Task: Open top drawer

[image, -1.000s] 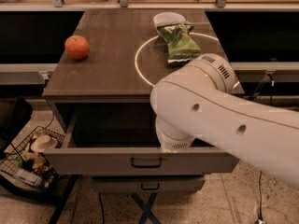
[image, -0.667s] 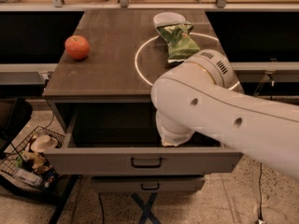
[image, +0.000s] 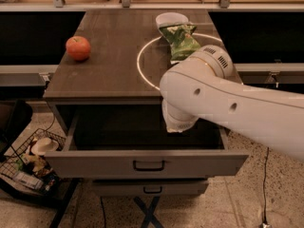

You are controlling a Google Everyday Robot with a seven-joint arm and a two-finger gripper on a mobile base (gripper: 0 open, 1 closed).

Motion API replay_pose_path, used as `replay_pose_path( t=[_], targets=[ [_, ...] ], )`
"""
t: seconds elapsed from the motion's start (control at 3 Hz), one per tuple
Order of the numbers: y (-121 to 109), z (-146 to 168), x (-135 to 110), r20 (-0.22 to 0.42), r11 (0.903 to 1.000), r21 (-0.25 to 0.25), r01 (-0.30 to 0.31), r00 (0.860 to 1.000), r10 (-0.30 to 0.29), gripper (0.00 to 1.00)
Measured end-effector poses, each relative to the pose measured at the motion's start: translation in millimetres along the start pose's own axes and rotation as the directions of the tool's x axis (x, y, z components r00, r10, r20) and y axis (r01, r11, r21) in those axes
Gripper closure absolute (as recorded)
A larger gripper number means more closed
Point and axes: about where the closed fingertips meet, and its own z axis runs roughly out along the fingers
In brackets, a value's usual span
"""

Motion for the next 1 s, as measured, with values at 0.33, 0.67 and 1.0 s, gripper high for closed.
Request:
replay_pose_path(
  t=[0.33, 0.67, 1.0],
  targets=[
    [-14.6, 15.3, 16.6, -0.013, 0.9997, 0.012, -0.021, 1.000, 0.021, 1.00],
    [-15.6, 32.1, 32.4, -0.013, 0.9982, 0.006, -0.060, 0.998, 0.060, 1.00],
    [-9.2, 51.4, 46.5, -0.007, 0.9947, -0.018, -0.101, 0.995, 0.101, 1.00]
  ],
)
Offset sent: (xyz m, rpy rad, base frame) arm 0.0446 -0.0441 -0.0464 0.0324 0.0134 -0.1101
